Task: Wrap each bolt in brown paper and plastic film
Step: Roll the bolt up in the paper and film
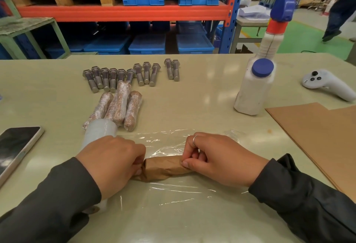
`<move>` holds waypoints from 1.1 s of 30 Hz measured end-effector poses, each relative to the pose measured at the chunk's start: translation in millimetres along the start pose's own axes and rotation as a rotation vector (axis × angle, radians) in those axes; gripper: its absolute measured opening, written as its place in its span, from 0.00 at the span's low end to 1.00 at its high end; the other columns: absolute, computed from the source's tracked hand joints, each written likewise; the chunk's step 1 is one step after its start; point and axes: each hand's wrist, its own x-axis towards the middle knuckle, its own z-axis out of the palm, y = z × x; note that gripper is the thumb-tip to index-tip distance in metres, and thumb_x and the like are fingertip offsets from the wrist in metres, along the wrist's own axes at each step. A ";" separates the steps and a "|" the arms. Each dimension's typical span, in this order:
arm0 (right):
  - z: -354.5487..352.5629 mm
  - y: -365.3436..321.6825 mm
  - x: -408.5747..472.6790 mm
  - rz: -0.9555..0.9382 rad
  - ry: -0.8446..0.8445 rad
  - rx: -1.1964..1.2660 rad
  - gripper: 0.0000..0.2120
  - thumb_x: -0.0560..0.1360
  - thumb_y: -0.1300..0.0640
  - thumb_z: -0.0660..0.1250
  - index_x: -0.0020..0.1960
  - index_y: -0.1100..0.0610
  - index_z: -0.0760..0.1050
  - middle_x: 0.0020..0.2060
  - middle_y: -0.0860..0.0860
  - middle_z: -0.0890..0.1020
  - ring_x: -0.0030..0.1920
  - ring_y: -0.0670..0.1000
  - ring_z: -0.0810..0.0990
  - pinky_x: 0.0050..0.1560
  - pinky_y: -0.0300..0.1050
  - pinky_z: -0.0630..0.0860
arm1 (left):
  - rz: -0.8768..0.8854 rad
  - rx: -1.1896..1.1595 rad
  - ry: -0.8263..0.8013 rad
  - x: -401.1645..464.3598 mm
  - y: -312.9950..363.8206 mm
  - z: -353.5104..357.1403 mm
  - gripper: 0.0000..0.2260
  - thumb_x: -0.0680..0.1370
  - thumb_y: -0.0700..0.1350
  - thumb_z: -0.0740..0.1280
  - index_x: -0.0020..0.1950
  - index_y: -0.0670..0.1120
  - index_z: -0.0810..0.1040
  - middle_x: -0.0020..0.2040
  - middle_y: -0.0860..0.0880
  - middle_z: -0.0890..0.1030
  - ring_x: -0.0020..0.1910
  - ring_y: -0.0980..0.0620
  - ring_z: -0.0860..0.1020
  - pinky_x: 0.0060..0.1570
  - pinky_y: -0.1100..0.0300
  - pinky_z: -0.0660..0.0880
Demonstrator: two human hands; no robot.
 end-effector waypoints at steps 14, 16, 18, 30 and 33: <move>0.2 0.9 1.0 0.001 -0.001 0.010 0.08 0.75 0.52 0.66 0.40 0.42 0.69 0.36 0.39 0.71 0.36 0.33 0.71 0.39 0.25 0.65 | -0.161 -0.284 0.063 -0.1 4.7 -7.8 0.13 0.77 0.49 0.63 0.40 0.60 0.59 0.36 0.61 0.75 0.35 0.65 0.70 0.35 0.74 0.65; 0.3 1.1 1.1 -0.001 -0.003 0.009 0.08 0.74 0.52 0.66 0.40 0.42 0.69 0.36 0.39 0.71 0.36 0.33 0.71 0.39 0.25 0.65 | -0.162 -0.312 0.050 0.1 4.8 -8.5 0.13 0.76 0.49 0.64 0.41 0.60 0.60 0.35 0.61 0.75 0.34 0.65 0.71 0.35 0.74 0.66; 0.4 1.0 1.2 -0.007 -0.004 0.003 0.09 0.74 0.52 0.66 0.39 0.42 0.69 0.37 0.40 0.71 0.36 0.33 0.71 0.39 0.25 0.65 | -0.162 -0.357 0.024 0.5 4.3 -10.3 0.13 0.76 0.47 0.65 0.42 0.60 0.61 0.36 0.60 0.76 0.34 0.65 0.72 0.35 0.73 0.66; 0.9 0.9 1.5 -0.017 -0.011 -0.013 0.07 0.75 0.52 0.66 0.40 0.43 0.70 0.37 0.39 0.71 0.36 0.33 0.72 0.39 0.25 0.65 | -0.158 -0.882 -0.289 -8.5 -0.2 -26.1 0.17 0.69 0.35 0.72 0.47 0.56 0.74 0.40 0.53 0.80 0.37 0.60 0.81 0.41 0.66 0.77; 0.1 0.8 1.6 -0.016 -0.022 -0.007 0.08 0.75 0.52 0.66 0.40 0.43 0.70 0.37 0.39 0.71 0.36 0.33 0.72 0.40 0.25 0.65 | -0.255 -0.773 -0.156 -1.1 9.5 -17.5 0.15 0.69 0.34 0.71 0.42 0.52 0.72 0.34 0.53 0.80 0.30 0.60 0.80 0.35 0.67 0.74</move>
